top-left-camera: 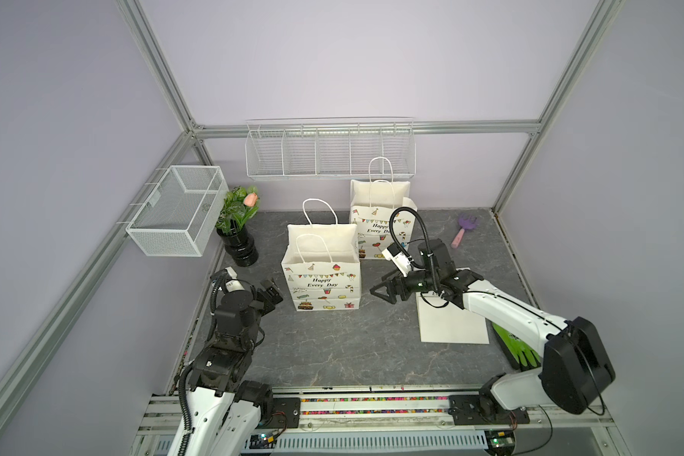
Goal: Put away the paper bag
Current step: Place the paper bag at the center of the board, then pick up the paper bag from the center of the board.
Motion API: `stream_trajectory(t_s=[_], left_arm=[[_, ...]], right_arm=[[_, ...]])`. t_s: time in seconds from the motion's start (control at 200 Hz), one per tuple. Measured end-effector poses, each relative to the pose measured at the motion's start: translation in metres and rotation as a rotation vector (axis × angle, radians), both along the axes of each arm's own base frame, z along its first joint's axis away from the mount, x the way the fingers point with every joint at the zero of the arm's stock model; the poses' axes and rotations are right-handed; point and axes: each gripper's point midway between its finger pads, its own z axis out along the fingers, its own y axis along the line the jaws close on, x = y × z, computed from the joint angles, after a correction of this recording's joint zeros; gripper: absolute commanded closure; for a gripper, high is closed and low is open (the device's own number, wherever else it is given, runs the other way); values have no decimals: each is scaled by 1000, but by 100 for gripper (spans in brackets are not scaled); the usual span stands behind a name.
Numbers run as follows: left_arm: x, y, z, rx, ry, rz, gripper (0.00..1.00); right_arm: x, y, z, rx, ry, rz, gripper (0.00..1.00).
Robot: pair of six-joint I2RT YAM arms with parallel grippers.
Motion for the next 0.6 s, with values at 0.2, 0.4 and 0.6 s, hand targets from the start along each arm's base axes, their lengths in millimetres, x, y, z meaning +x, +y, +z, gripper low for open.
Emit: stream_trajectory(t_s=[0.2, 0.4, 0.6], left_arm=[[4, -19, -2, -33, -60, -105, 2], [11, -32, -6, -55, -82, -164, 2], [15, -37, -10, -65, -90, -190, 2]], right_arm=[[-10, 14, 18, 35, -43, 31, 6], [-27, 52, 58, 54, -166, 82, 2], [-11, 67, 77, 2, -292, 15, 17]])
